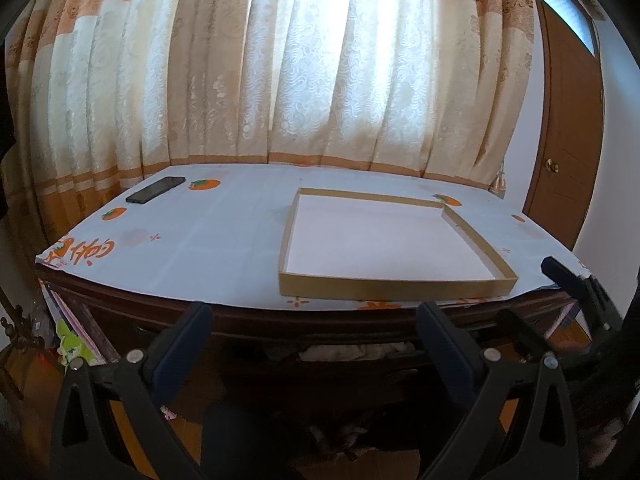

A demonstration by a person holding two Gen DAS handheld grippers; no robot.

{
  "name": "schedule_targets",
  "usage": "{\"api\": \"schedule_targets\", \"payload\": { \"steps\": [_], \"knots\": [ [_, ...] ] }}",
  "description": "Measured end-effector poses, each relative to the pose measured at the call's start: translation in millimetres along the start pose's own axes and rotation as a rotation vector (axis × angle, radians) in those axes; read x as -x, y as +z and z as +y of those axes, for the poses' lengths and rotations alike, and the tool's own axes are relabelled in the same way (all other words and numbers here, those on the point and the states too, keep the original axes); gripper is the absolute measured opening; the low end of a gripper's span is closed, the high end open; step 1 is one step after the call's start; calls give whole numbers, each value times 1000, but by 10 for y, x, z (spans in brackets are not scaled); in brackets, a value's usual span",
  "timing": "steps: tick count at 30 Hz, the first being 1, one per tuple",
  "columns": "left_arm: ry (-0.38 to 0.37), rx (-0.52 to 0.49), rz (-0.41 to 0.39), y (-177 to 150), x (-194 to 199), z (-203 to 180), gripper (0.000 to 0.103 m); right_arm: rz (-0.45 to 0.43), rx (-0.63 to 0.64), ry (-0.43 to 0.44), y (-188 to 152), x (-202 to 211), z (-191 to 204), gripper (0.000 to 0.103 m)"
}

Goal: Take underwear out of drawer
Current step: 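Lower both tools toward the open drawer below the dresser top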

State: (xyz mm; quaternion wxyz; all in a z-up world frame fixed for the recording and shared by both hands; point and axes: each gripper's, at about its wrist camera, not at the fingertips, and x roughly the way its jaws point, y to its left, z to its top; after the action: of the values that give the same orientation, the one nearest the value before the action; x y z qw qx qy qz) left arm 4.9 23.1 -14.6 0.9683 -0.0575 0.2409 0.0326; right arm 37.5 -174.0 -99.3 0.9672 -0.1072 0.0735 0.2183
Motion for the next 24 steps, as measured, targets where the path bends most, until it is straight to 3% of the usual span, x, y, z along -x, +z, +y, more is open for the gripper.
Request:
{"api": "schedule_targets", "payload": {
  "steps": [13,24],
  "knots": [
    [14,22,32,-89,-101,130,103,-197,149,8,-492,-278,178,102],
    [26,37,48,-125,-170,196,103,-229,153,13,-642,-510,148,102]
  ]
}}
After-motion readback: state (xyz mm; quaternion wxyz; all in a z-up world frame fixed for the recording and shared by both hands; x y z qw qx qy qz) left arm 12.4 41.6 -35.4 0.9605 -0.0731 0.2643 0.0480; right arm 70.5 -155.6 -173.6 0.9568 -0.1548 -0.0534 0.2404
